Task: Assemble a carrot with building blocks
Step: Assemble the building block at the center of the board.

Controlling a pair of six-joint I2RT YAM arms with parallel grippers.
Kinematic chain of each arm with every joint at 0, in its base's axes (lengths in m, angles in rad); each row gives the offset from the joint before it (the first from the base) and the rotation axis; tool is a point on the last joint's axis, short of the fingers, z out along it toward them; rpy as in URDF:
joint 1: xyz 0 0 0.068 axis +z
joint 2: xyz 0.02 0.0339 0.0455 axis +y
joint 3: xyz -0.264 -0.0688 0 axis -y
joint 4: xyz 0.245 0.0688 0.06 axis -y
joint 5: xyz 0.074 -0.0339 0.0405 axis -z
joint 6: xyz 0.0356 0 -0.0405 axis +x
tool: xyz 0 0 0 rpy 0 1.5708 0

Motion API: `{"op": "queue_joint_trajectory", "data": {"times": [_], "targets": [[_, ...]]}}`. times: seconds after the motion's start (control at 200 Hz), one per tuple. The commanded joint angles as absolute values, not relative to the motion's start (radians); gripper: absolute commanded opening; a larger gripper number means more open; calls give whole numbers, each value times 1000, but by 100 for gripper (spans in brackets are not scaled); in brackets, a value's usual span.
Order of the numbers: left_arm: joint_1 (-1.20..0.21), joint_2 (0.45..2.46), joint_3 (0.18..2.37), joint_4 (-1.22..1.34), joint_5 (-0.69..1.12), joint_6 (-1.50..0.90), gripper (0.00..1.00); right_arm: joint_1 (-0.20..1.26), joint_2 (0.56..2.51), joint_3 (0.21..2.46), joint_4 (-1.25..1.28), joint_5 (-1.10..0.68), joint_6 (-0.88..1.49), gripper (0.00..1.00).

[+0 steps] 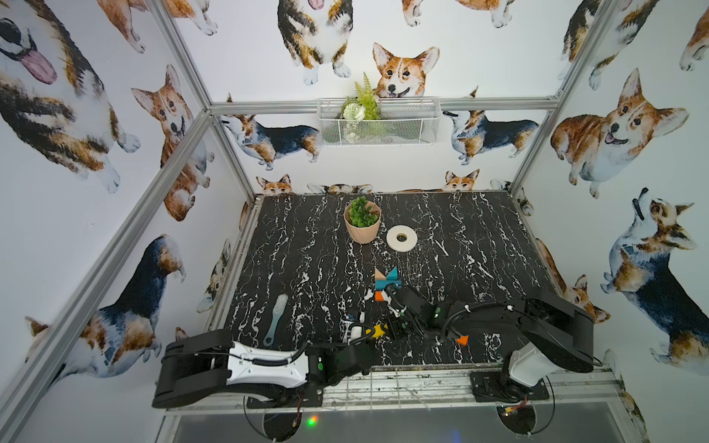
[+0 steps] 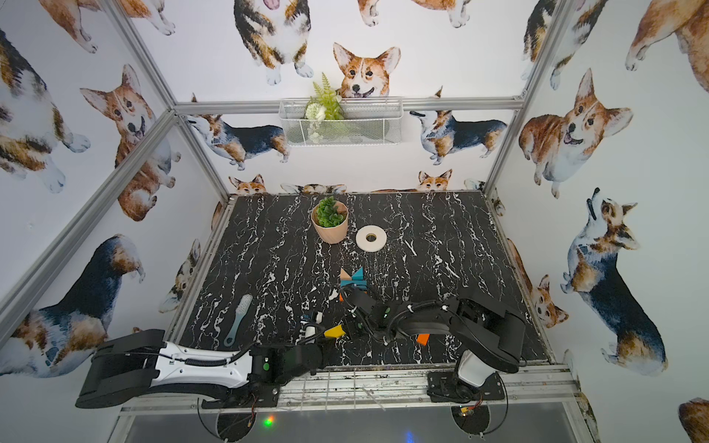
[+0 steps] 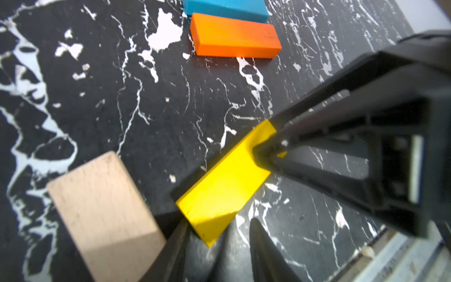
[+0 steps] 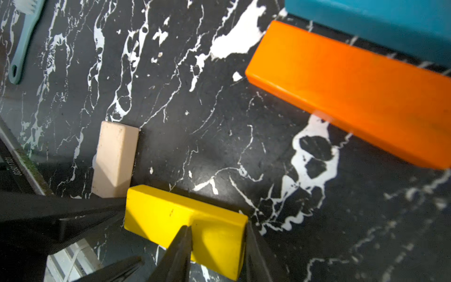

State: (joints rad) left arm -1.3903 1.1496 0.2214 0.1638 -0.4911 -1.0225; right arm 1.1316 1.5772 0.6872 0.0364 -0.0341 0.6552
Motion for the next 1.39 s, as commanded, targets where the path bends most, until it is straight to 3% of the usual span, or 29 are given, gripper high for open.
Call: {"op": "queue_joint_trajectory", "data": {"times": [0.0, 0.3, 0.631, 1.387], "targets": [[-1355, 1239, 274, 295, -383, -952, 43, 1139, 1558, 681, 68, -95, 673, 40], [-1270, 1528, 405, 501, -234, -882, 40, 1088, 1482, 631, 39, -83, 663, 40], [-1194, 1493, 476, 379, -203, -810, 40, 1007, 1535, 667, 54, -148, 624, 40], [-1061, 1580, 536, 414, -91, -740, 39, 979, 1638, 732, 75, -185, 601, 40]]}}
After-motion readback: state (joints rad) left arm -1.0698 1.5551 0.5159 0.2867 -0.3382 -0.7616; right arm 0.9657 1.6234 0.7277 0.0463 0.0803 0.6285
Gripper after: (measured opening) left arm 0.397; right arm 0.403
